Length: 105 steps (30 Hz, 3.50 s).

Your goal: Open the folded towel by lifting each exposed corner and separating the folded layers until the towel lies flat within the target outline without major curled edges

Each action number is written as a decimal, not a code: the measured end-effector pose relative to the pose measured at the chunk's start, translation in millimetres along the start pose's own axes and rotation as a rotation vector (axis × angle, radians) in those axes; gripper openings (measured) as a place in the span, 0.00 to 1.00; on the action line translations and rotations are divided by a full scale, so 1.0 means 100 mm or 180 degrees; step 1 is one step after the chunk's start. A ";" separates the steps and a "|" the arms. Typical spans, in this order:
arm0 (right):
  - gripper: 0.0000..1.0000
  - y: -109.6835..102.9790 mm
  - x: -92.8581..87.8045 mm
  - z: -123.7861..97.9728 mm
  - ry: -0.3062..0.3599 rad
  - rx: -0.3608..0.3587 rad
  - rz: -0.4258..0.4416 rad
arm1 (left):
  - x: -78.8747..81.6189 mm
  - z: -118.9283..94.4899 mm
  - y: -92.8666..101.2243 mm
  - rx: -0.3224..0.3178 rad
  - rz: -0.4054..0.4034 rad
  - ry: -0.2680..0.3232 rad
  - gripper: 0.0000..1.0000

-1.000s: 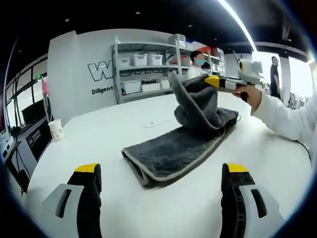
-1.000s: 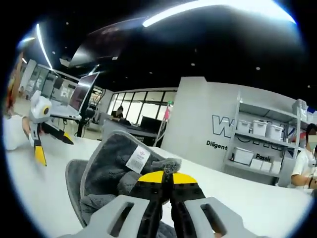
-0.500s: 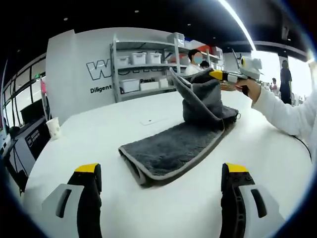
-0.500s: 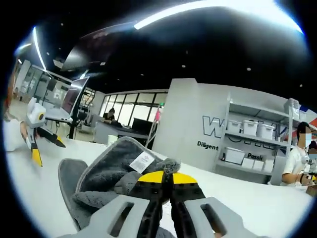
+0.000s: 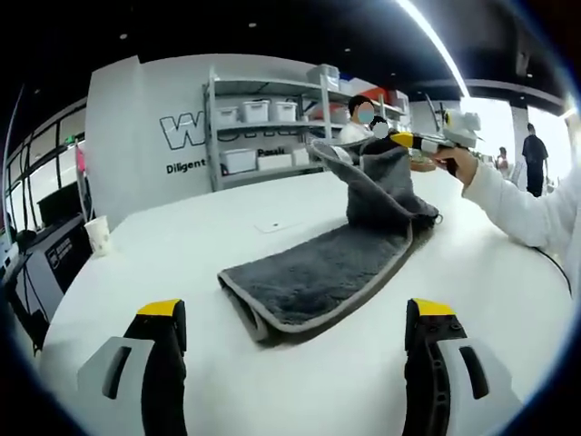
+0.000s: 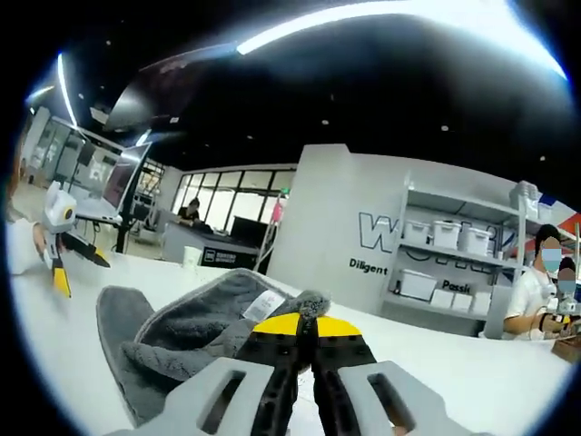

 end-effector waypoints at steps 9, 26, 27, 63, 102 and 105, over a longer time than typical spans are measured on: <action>0.00 0.21 0.03 -0.10 0.0025 -0.0132 0.0007 | -0.02 0.00 0.00 0.0012 0.0005 -0.0013 0.98; 0.00 0.57 0.08 -0.32 0.0067 -0.0401 0.0041 | -0.03 0.03 0.02 0.0003 0.0026 -0.0057 0.98; 0.00 0.60 0.08 -0.34 0.0071 -0.0426 0.0041 | -0.03 0.03 0.02 -0.0007 0.0017 -0.0054 0.98; 0.00 1.38 0.14 -0.87 0.0163 -0.1063 0.0199 | -0.05 0.07 0.02 -0.0018 0.0046 -0.0126 0.98; 0.00 2.14 -0.04 -1.64 0.0312 -0.2096 0.1095 | -0.10 0.09 0.04 -0.0031 0.0062 -0.0188 0.97; 0.00 2.20 -0.10 -1.71 0.0270 -0.2185 0.1194 | -0.11 0.10 0.05 -0.0037 0.0064 -0.0197 0.97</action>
Point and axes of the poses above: the point that each gripper's makers call its tool centre point, and the gripper's own axes: z roughly forward along the fingers, y roughly to its right, x roughly out of its top, the point moved 8 cm from there along -z, roughly backward along the fingers, and after that the axes turned 11 degrees about z, right-handed, at the moved point
